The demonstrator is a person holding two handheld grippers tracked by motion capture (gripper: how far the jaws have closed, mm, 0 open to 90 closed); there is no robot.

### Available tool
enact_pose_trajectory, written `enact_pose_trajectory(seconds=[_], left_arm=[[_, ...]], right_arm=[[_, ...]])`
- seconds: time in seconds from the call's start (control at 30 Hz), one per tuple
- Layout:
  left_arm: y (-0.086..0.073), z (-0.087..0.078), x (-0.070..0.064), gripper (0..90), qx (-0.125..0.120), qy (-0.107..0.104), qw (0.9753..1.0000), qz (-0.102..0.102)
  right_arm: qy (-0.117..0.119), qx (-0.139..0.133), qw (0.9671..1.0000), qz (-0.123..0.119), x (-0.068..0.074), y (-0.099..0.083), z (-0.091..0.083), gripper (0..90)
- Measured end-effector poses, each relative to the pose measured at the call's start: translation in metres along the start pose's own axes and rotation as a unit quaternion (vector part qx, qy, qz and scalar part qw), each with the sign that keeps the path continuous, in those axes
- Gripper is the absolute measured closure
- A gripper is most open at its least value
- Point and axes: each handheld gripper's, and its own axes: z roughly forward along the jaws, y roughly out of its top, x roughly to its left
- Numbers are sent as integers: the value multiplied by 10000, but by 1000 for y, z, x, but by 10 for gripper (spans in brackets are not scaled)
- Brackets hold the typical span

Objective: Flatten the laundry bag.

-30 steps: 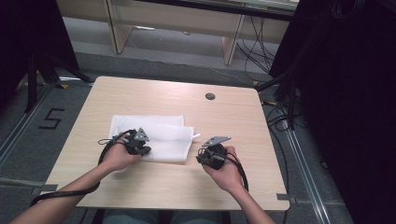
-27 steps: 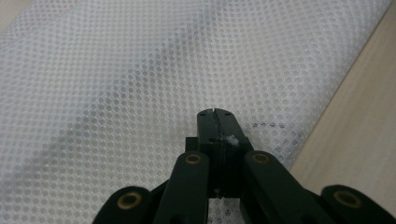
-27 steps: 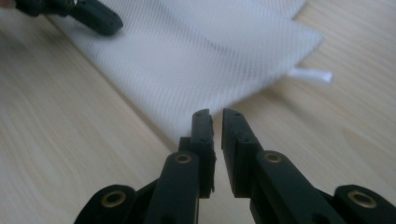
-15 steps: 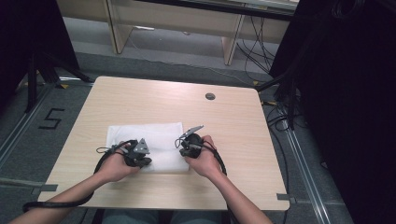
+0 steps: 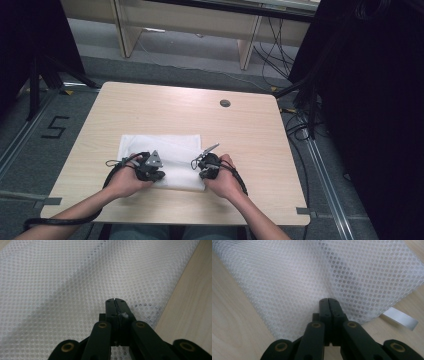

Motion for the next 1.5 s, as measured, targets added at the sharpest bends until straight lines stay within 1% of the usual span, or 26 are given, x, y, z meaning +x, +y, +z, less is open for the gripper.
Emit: enact_pose_trajectory(seconds=[0.1,0.17,0.3,0.33,0.4,0.43,0.47,0.57,0.63,0.7,0.83,0.87,0.9,0.93,0.97,1.0,1.03,1.07,1.1,1.13,1.23,1.27,1.3,1.33,1.47,1.5], left_arm=[[2,-3,-1,835,-55,-38,9999,-109],[4,-12,-1,825,-182,-38,9998,-74],[0,-29,-5,801,-279,-121,9993,-215],[-4,-35,-7,801,-279,-108,9994,-153],[-13,-41,-9,798,-294,-136,9991,-279],[-18,-43,-9,796,-277,-175,9990,-318],[-22,-45,-9,792,-264,-148,9990,-339],[-27,-46,-8,783,-159,-184,9989,-398],[-26,-44,-8,783,-228,-157,9985,-462],[-22,-41,-10,779,-290,-200,9982,-485],[-16,-32,-14,771,-98,-342,9991,-214],[-15,-30,-16,770,-150,-322,9990,-278],[-13,-28,-14,769,31,-333,9994,-53],[-13,-28,-14,769,31,-333,9994,-53],[-13,-24,-17,769,-112,-308,9990,-288],[-12,-22,-17,768,-79,-347,9990,-256],[-11,-22,-14,768,94,-340,9994,-1],[-11,-19,-16,768,-10,-351,9993,-129],[-11,-19,-14,767,158,-356,9992,0],[-11,-18,-14,767,169,-345,9993,-11],[-11,-17,-13,768,185,-340,9993,2],[-11,-17,-13,767,187,-333,9993,36],[-11,-16,-13,767,201,-354,9992,-55],[-11,-16,-12,767,208,-338,9992,15],[-10,-14,-11,767,192,-324,9993,-25],[-10,-13,-11,767,203,-311,9993,-62]], right_arm=[[12,0,10000,24,-1,-4,-2,900],[1,82,10000,54,1,-5,-3,900],[28,35,10000,63,2,-6,-4,860],[58,-37,9999,74,1,-5,-5,816],[149,-381,9990,180,-4,-1,-12,743],[72,-558,9984,106,-8,3,-15,704],[-55,-802,9966,185,-13,12,-22,661],[-67,-992,9948,230,-22,24,-25,616],[-51,-892,9953,378,-24,29,-25,606],[-183,-972,9948,247,-33,40,-19,588],[-49,-802,9966,171,-36,53,-5,547],[-25,-739,9971,193,-36,56,-1,537],[-1,-552,9982,248,-36,60,6,516],[-1,-552,9982,248,-36,60,6,516],[-65,-437,9983,375,-35,62,7,512],[-58,-584,9982,83,-39,63,11,505],[-127,-597,9981,73,-42,65,15,500],[-117,-581,9982,130,-43,66,17,493],[-90,-545,9983,178,-45,67,20,485],[-89,-464,9988,127,-47,68,24,478],[-15,-303,9995,12,-48,69,32,524],[7,-260,9997,-32,-44,69,34,641],[7,-260,9997,-32,-44,69,34,641],[-14,-234,9997,-108,-43,69,33,690],[-172,-28,9989,-436,-38,69,30,894],[-164,22,9991,-383,-38,69,29,897]])
